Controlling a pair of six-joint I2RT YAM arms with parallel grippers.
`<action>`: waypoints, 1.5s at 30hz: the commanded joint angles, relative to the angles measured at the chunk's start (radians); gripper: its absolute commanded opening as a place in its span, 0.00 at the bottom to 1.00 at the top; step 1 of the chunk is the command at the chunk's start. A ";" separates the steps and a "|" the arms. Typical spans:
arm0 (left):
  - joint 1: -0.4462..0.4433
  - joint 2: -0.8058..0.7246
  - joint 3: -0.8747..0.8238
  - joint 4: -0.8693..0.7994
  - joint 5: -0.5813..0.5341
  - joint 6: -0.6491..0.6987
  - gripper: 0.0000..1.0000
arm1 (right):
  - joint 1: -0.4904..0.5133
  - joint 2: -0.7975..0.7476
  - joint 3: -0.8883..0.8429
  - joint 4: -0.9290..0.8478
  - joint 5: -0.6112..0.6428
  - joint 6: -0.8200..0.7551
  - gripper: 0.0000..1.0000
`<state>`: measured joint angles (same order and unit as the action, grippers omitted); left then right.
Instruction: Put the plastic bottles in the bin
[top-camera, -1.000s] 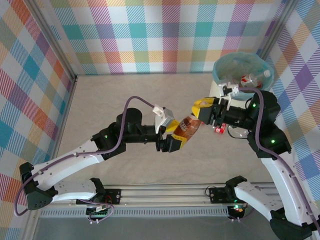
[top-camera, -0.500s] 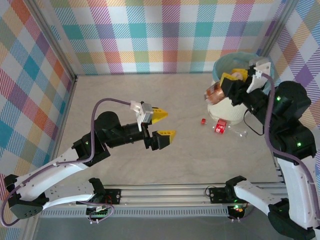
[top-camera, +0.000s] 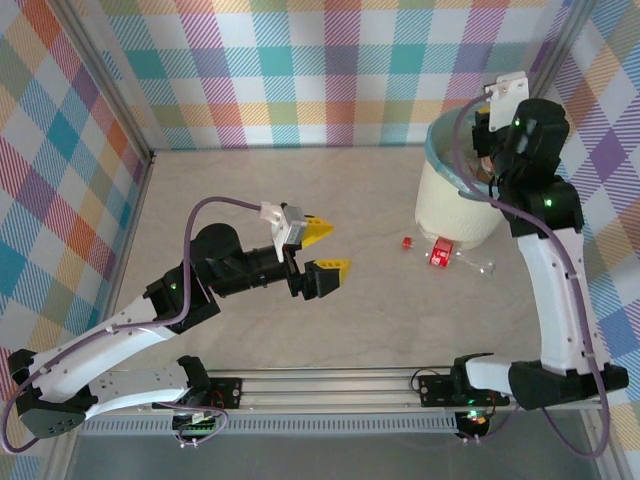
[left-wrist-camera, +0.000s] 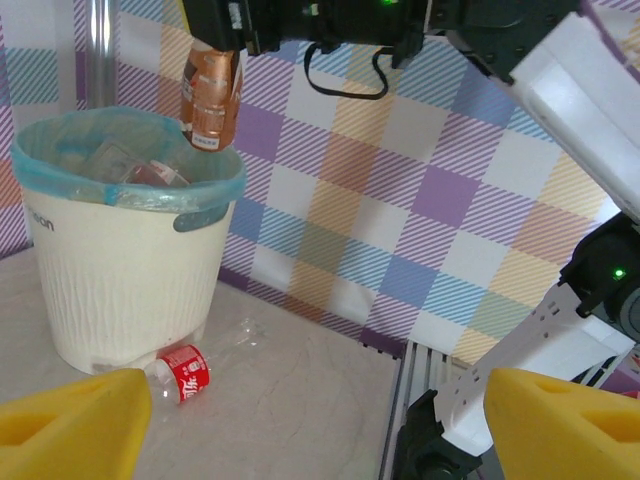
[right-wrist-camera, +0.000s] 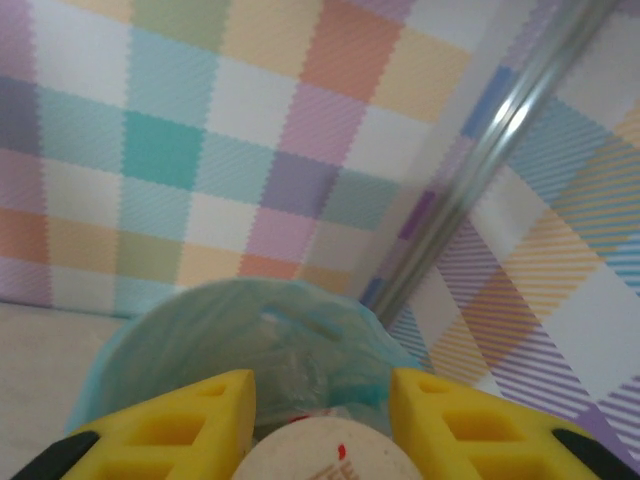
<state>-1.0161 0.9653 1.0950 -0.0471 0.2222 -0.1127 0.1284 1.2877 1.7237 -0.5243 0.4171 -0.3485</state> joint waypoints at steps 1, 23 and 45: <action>-0.009 -0.014 -0.007 0.004 -0.011 -0.017 0.86 | -0.059 -0.004 -0.026 0.040 -0.037 0.043 0.22; -0.009 0.027 -0.009 -0.002 -0.024 -0.025 0.87 | -0.125 0.009 -0.141 0.050 -0.192 0.186 0.62; -0.009 0.265 0.119 -0.181 -0.200 -0.002 0.87 | -0.100 -0.208 -0.269 -0.088 -0.407 0.461 0.51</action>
<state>-1.0161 1.1790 1.1675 -0.1505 0.0891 -0.1299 0.0151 1.1690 1.4807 -0.5869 0.0780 0.0460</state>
